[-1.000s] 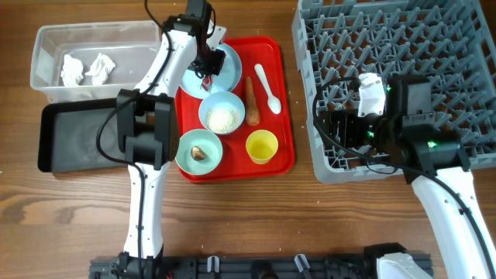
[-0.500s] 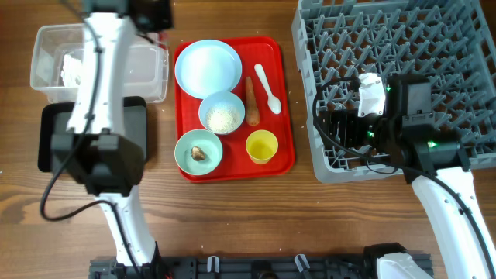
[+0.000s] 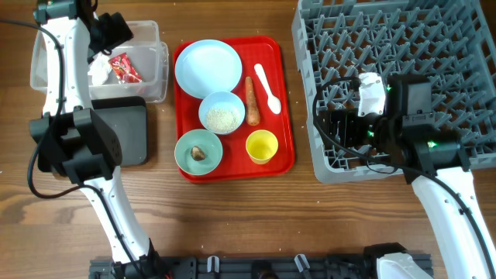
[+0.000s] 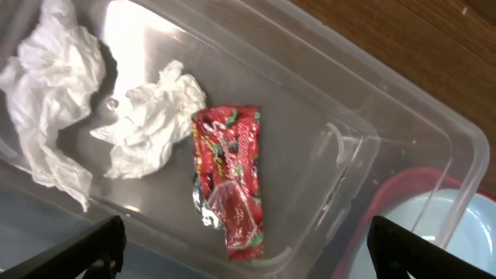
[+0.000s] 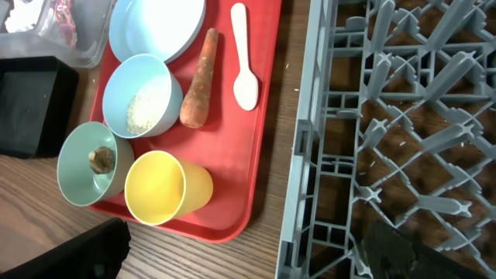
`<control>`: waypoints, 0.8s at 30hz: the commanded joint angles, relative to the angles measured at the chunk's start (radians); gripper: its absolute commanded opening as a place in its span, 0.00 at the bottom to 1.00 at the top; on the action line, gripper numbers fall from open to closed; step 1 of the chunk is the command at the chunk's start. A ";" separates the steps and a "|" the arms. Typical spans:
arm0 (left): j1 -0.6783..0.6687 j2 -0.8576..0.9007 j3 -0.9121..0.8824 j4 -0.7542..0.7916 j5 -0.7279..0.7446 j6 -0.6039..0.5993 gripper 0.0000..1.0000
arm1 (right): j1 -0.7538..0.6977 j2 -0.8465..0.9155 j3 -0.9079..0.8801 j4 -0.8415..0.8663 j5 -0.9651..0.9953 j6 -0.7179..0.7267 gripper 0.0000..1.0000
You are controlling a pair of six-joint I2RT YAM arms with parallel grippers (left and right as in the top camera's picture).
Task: Sort waste into correct bins and load items into the dishwasher rack
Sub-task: 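Grasp the green bowl with the left gripper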
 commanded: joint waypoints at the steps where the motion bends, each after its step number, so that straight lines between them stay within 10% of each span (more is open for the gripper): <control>1: -0.023 -0.114 0.004 -0.044 0.077 0.069 0.99 | -0.004 0.006 0.024 0.007 -0.006 0.014 1.00; 9: -0.314 -0.266 -0.038 -0.515 0.110 0.025 0.94 | -0.004 0.006 0.024 0.007 -0.006 0.013 1.00; 17: -0.636 -0.274 -0.409 -0.385 0.034 -0.137 0.87 | -0.004 0.006 0.024 0.005 -0.005 0.010 1.00; 24: -0.665 -0.325 -0.676 -0.161 0.035 -0.203 0.80 | -0.004 0.006 0.024 -0.002 -0.005 0.011 1.00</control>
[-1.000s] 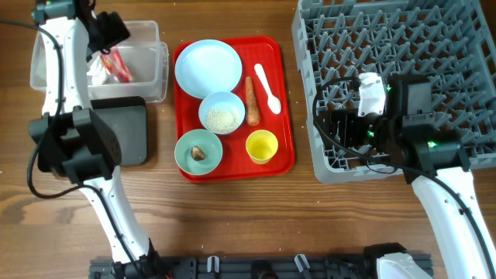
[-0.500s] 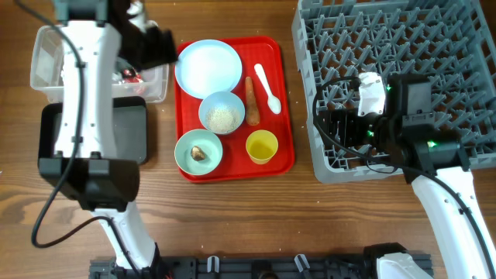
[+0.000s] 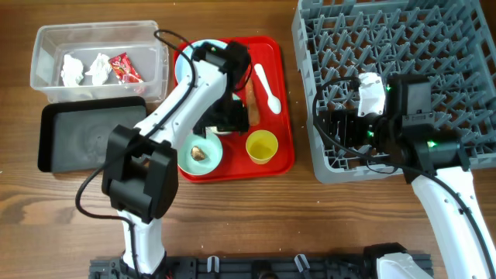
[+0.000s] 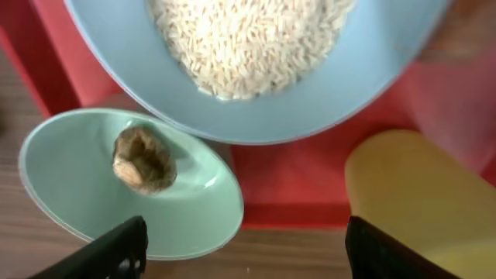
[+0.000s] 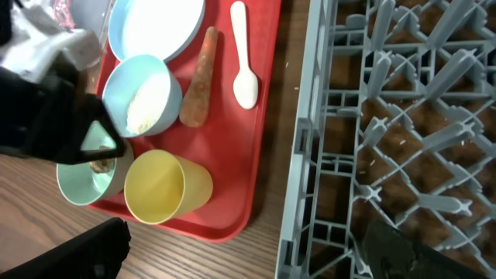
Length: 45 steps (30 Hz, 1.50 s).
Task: Sort waste into correct bins and load items into the dishwasher rack
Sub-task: 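Grasp the green bowl with the left gripper, then tip the green bowl over the black tray to dump the scrap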
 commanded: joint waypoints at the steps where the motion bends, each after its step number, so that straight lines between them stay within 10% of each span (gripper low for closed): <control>1: -0.011 -0.046 -0.100 0.069 -0.016 -0.037 0.81 | -0.004 0.004 0.024 0.001 -0.006 0.011 1.00; 6: -0.011 -0.045 -0.213 0.193 -0.017 -0.059 0.75 | -0.004 0.004 0.024 -0.002 -0.006 0.011 1.00; 14: -0.011 -0.045 -0.235 0.198 -0.017 -0.059 0.04 | -0.004 0.004 0.024 0.006 -0.006 0.011 1.00; 28: 0.050 -0.252 0.023 -0.034 0.006 0.006 0.04 | -0.004 0.004 0.024 0.005 -0.006 0.011 1.00; 37: 0.850 -0.333 0.021 -0.039 0.583 0.524 0.04 | -0.004 0.004 0.023 0.008 -0.006 0.011 1.00; 45: 1.194 -0.159 -0.026 -0.039 0.961 0.784 0.04 | -0.004 0.004 0.024 0.003 -0.006 0.014 1.00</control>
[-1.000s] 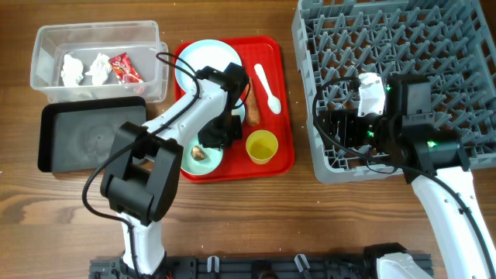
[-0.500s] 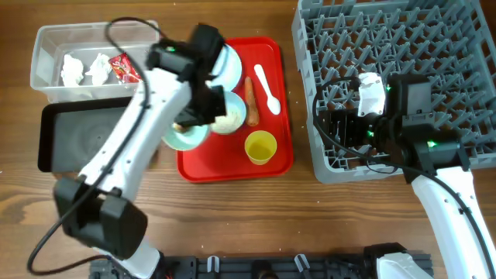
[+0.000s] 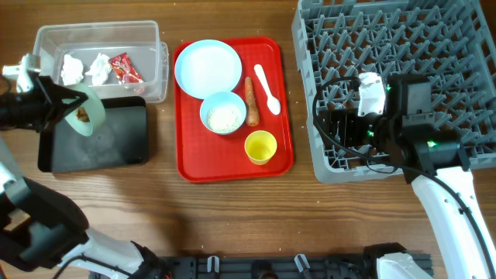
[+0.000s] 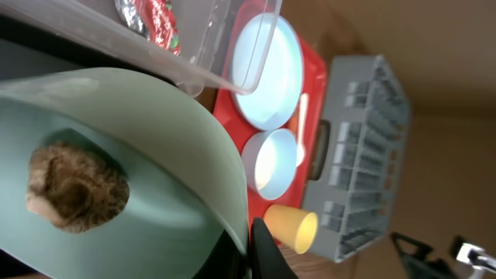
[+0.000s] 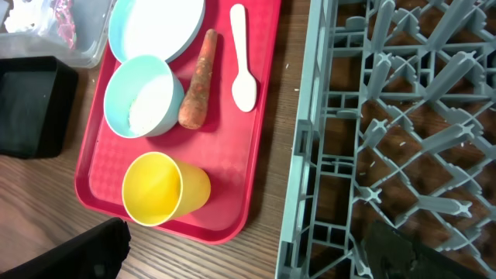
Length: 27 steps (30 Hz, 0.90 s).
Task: Sort waste into correct bins and load items into the dishwasher rack
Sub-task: 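Tip the green bowl over the black tray to dump the scrap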
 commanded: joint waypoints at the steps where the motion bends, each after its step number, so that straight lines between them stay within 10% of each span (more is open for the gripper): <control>1: 0.081 0.087 -0.053 -0.001 0.185 0.106 0.04 | -0.004 0.004 0.024 0.000 -0.006 0.013 1.00; 12: 0.184 0.340 -0.128 -0.119 0.538 0.224 0.04 | -0.004 0.004 0.024 0.001 -0.005 0.013 1.00; 27: 0.062 0.101 -0.044 -0.271 0.459 0.481 0.04 | -0.004 0.004 0.024 0.002 -0.005 0.011 1.00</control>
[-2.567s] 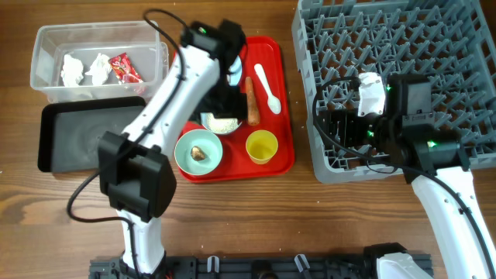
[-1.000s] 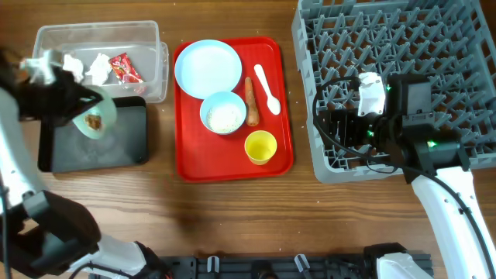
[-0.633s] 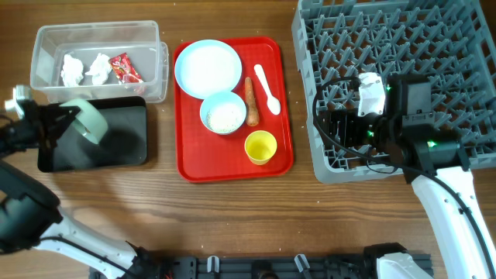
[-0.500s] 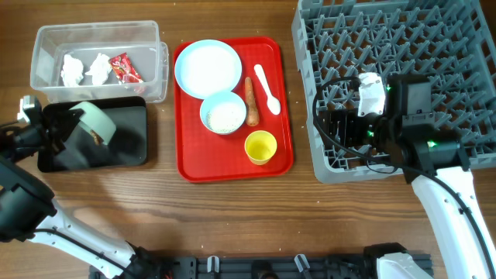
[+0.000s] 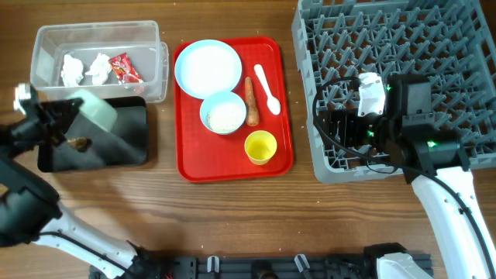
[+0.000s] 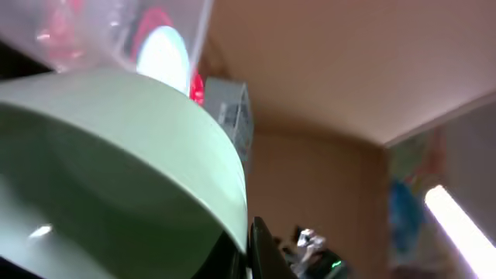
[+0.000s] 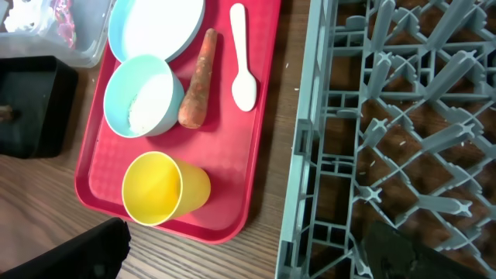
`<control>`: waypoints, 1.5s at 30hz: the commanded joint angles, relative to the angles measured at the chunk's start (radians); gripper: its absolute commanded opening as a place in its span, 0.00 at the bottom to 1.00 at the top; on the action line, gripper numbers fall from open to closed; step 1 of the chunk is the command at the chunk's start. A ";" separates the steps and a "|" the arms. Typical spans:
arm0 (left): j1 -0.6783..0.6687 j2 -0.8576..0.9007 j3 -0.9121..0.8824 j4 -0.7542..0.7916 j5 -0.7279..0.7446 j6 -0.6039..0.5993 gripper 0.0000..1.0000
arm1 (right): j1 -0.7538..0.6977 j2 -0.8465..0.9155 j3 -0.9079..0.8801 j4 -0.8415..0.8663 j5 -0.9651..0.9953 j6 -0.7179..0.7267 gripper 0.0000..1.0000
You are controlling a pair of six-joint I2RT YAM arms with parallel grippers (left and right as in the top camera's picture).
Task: Sort waste into correct bins and load items into the dishwasher rack
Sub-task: 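Tip the green bowl over the black tray to dump the scrap, then return green bowl to red tray and grasp the rice bowl with left gripper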
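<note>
My left gripper (image 5: 48,118) is shut on the rim of the pale green bowl (image 5: 94,108), which is tipped over the black tray (image 5: 124,147). A brown food lump (image 5: 77,142) lies on that tray. In the left wrist view the bowl (image 6: 116,170) fills the frame and shows nothing inside, with one finger (image 6: 260,249) at its rim. On the red tray (image 5: 275,167) sit a plate (image 5: 208,66), a blue rice bowl (image 5: 223,114), a carrot (image 5: 251,101), a white spoon (image 5: 267,87) and a yellow cup (image 5: 261,146). My right gripper (image 7: 244,260) hangs open at the grey rack's (image 5: 403,46) front left corner.
A clear bin (image 5: 151,77) at the back left holds crumpled tissues (image 5: 85,68) and a red wrapper (image 5: 124,67). The black tray sits right in front of it. The rack (image 7: 387,116) fills the right of the table.
The brown lump has left the green bowl and now lies on the black tray. The bowl is tipped further over, still in my left gripper. The right arm has not moved.
My left gripper was open over the clear bin with the wrapper in it. Then it was open at the green bowl on the red tray. Then it held the bowl tilted over the black tray, lump inside. Now the lump is on the tray.
</note>
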 commanded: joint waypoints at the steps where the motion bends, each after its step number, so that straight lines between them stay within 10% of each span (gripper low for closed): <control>1: -0.124 -0.251 0.061 -0.003 -0.082 0.091 0.04 | -0.004 0.004 0.024 0.003 -0.006 0.011 1.00; 4: -0.299 -0.417 0.061 0.037 -0.241 0.028 0.04 | -0.004 0.004 0.024 0.003 -0.006 0.011 1.00; 9: -0.715 -0.471 0.056 0.247 -0.850 -0.546 0.04 | -0.004 0.004 0.024 0.004 -0.006 0.011 1.00; 17: -1.177 -0.471 -0.073 0.305 -1.334 -0.930 0.04 | -0.004 0.004 0.024 0.003 -0.006 0.011 1.00; 28: -1.344 -0.471 -0.478 0.764 -1.401 -0.964 0.04 | -0.004 0.004 0.024 0.005 -0.006 0.010 1.00; 35: -1.343 -0.473 -0.468 0.752 -1.397 -0.964 0.57 | -0.004 0.004 0.023 0.005 -0.005 0.011 1.00; 45: -1.324 -0.453 -0.242 0.903 -1.478 -0.698 0.74 | -0.004 0.004 0.024 0.004 -0.006 0.011 1.00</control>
